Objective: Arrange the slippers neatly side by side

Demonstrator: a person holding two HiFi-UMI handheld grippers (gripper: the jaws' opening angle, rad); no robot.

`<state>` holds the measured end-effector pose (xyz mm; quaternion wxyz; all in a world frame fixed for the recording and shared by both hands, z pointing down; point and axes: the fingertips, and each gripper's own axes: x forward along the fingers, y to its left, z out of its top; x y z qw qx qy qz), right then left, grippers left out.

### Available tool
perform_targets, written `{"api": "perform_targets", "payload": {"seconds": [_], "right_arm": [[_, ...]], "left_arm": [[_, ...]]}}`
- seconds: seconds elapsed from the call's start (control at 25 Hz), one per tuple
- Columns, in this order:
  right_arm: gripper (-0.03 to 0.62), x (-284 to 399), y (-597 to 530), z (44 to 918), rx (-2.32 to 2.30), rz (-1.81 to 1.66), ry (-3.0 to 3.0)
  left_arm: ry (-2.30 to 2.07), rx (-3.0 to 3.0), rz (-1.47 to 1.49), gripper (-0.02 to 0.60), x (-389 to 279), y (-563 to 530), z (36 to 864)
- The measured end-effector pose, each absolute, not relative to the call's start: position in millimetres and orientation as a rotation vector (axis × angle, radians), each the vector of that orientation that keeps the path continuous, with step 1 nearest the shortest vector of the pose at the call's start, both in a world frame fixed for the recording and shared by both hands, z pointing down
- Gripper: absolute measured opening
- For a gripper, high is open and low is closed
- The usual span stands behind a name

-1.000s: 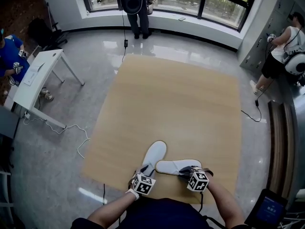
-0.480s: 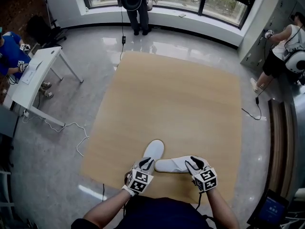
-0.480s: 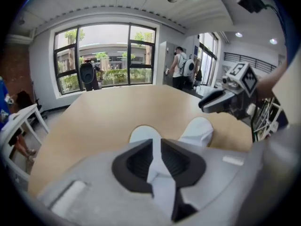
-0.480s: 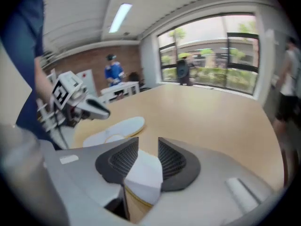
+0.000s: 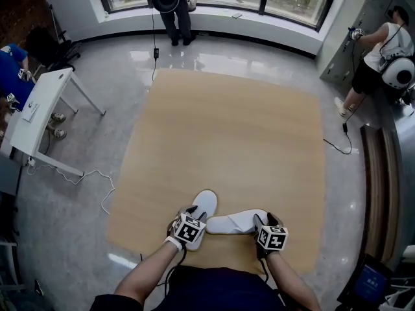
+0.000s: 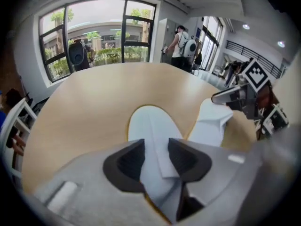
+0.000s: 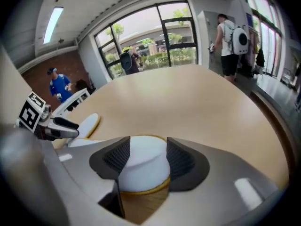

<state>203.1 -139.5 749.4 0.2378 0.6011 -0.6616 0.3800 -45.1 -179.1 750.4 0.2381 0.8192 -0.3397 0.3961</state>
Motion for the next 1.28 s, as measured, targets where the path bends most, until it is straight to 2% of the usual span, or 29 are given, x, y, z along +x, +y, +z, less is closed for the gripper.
{"api": "perform_targets", "payload": {"seconds": [0.04, 0.28, 0.72, 1.28], "right_arm": [[0.264, 199.1, -138.3, 756.2, 1.623, 1.014, -1.803], [0.259, 170.9, -149.4, 752.8, 1.297, 0.639, -1.974], [0.258, 149.7, -154.0, 754.8, 0.874, 0.427, -2.084], [0.258, 77.1, -152.6, 743.5, 0.542, 0.263, -2.141]], "left_arm": [[-0.953, 2.251, 1.059, 0.164, -45.3, -177.5, 754.0], [-1.013, 2.284, 0.943, 0.163, -47.5, -174.9, 752.0], [-1.059, 2.205, 0.91, 0.161, -44.5, -177.1, 753.0], [-0.966, 2.204, 0.908, 0.158, -15.2, -145.4, 746.1]]}}
